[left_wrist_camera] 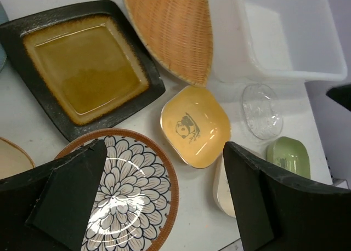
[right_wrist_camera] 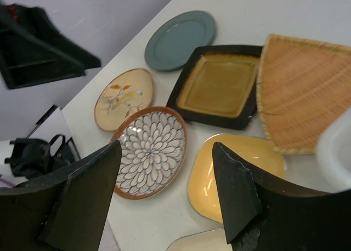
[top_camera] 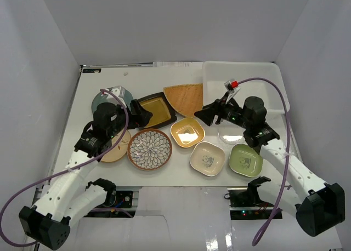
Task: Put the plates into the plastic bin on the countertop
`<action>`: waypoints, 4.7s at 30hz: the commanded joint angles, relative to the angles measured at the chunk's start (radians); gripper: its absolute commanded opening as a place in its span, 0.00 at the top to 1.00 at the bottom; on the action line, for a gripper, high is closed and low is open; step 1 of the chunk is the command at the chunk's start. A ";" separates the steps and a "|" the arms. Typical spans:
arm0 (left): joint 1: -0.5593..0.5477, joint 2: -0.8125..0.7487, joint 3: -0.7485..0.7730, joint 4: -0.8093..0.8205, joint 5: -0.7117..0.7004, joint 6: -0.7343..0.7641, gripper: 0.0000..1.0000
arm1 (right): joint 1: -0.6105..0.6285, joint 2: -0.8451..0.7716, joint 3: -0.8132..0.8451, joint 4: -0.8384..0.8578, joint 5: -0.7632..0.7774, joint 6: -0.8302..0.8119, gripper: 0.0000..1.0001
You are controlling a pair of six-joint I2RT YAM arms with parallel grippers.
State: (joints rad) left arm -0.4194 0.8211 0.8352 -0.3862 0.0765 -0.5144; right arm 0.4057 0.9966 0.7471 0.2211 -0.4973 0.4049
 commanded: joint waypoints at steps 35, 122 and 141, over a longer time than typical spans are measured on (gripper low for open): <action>-0.002 -0.306 -0.211 -0.215 -0.235 -0.156 0.06 | 0.697 0.703 -0.141 0.397 0.738 0.735 0.48; 0.001 1.264 0.625 0.529 -0.118 -0.041 0.59 | -0.449 0.353 0.107 0.067 0.247 0.221 0.07; 0.068 0.878 0.392 0.702 -0.122 -0.130 1.00 | -0.271 0.217 0.199 -0.048 0.167 0.003 0.03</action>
State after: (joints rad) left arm -0.3786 1.8977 1.2366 0.1917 -0.0284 -0.6167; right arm 0.0776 1.2129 0.8722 0.1993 -0.2829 0.5148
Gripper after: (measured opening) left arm 0.189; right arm 0.963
